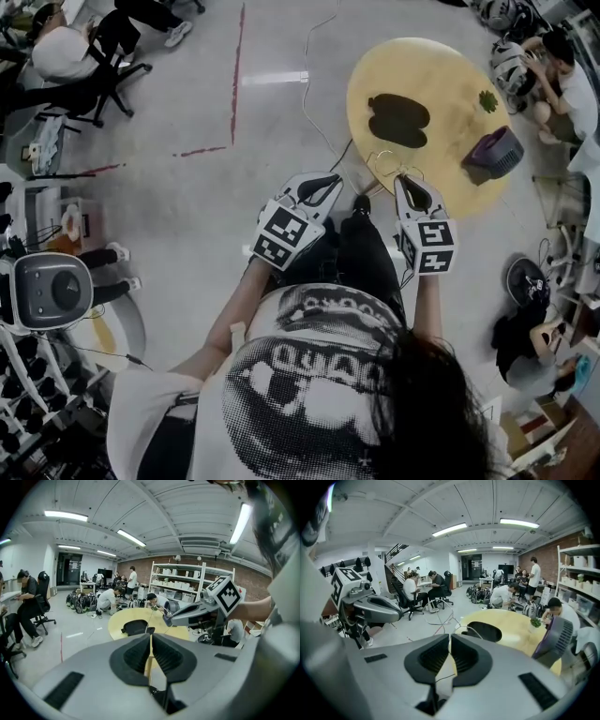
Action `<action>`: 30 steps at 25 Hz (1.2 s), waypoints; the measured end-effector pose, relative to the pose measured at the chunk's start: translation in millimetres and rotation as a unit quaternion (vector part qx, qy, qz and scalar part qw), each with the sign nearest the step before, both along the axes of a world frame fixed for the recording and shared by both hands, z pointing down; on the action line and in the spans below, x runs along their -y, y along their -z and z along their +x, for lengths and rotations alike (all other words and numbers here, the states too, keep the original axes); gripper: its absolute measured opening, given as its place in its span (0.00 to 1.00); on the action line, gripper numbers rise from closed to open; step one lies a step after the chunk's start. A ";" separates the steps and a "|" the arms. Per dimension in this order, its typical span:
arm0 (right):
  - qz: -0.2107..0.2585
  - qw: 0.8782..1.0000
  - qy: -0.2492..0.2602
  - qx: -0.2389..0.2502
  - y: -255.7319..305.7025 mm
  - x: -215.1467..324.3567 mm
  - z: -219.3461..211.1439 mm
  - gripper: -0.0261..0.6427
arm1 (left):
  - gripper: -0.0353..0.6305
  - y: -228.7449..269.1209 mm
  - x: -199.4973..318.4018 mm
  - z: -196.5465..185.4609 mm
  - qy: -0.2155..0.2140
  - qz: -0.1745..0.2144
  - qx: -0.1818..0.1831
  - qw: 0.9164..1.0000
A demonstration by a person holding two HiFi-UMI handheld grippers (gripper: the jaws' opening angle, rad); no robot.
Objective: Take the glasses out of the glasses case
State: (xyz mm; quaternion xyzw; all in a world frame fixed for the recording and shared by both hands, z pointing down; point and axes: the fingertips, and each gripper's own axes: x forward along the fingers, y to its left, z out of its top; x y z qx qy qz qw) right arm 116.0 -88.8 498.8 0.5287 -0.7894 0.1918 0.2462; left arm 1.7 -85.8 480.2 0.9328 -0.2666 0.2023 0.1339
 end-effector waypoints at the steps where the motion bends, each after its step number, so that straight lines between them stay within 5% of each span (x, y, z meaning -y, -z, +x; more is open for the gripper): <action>1: -0.001 1.000 -0.002 0.001 -1.0 -4.2 -0.3 0.06 | 0.09 -0.5 -3.1 0.6 -0.004 0.000 0.000 1.000; 30: -0.017 1.000 -0.025 0.001 -14.8 -62.0 7.0 0.06 | 0.09 -5.4 -28.8 10.6 -0.044 0.014 -0.002 0.999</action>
